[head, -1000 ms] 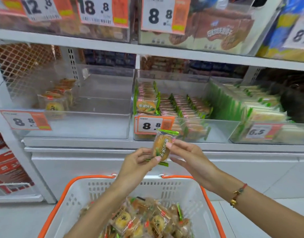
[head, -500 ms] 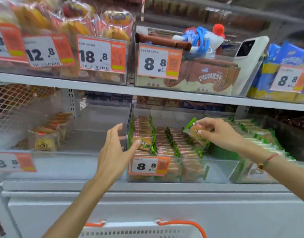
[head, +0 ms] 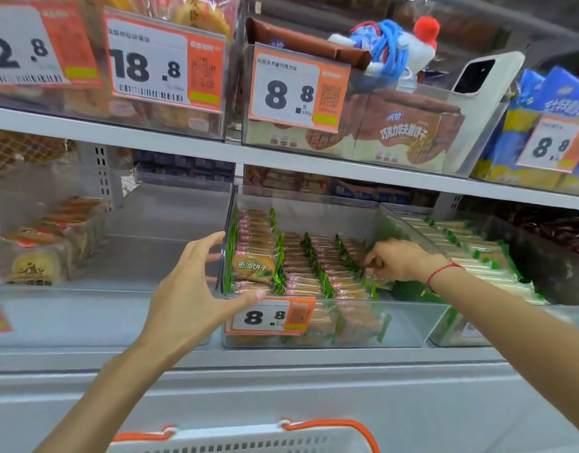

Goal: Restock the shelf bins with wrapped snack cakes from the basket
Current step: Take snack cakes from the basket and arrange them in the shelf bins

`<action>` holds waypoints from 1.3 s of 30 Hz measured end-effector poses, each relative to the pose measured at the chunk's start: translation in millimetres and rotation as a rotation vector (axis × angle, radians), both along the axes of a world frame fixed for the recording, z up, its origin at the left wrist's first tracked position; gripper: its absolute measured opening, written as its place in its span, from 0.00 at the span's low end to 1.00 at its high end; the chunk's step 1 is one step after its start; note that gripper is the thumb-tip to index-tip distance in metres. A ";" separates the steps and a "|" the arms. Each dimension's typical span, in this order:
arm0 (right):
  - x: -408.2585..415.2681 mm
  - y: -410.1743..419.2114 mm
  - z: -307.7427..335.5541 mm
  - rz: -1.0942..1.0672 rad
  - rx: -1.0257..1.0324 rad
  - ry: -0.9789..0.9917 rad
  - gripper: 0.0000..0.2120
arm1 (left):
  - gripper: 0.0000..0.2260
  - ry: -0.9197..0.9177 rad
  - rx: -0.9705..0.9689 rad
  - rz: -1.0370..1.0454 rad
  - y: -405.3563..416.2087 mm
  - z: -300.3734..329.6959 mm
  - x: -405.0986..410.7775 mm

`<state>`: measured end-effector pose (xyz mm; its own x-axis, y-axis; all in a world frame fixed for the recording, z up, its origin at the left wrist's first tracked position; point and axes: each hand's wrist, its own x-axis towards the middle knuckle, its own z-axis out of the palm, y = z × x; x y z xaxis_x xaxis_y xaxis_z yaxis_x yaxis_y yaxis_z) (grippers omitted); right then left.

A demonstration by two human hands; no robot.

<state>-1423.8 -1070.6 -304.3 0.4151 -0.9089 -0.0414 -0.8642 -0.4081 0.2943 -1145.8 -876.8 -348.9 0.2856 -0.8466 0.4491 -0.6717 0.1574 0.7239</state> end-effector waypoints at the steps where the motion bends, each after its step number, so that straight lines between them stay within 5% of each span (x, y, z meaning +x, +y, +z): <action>1: -1.6 -1.2 -0.2 0.004 -0.012 -0.023 0.15 | 0.45 -0.006 -0.005 0.006 -0.7 -1.1 0.3; 9: -4.4 -3.0 -23.9 0.053 -0.119 -0.135 0.10 | 0.49 -0.068 -0.023 0.037 -2.9 -5.8 -0.6; 19: -16.5 -4.3 -18.7 -0.031 0.120 -0.394 0.13 | 0.48 -0.086 -0.015 0.064 -5.5 -5.8 -1.1; 27: -10.0 86.4 9.5 0.127 -0.003 -0.742 0.07 | 0.46 -0.093 -0.073 0.036 2.5 -7.2 -5.7; 34: 24.4 172.9 -46.4 0.337 0.312 -0.736 0.06 | 0.24 -0.233 -0.280 0.167 66.0 -33.0 -20.3; 39: 40.9 200.4 -142.8 0.300 0.536 -0.344 0.10 | 0.16 -0.363 0.305 0.073 115.7 -97.5 -6.3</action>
<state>-1382.9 -870.2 -447.1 0.7147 -0.6441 -0.2727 -0.6994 -0.6559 -0.2840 -1152.1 -761.1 -446.4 0.2198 -0.9390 0.2647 -0.8911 -0.0828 0.4462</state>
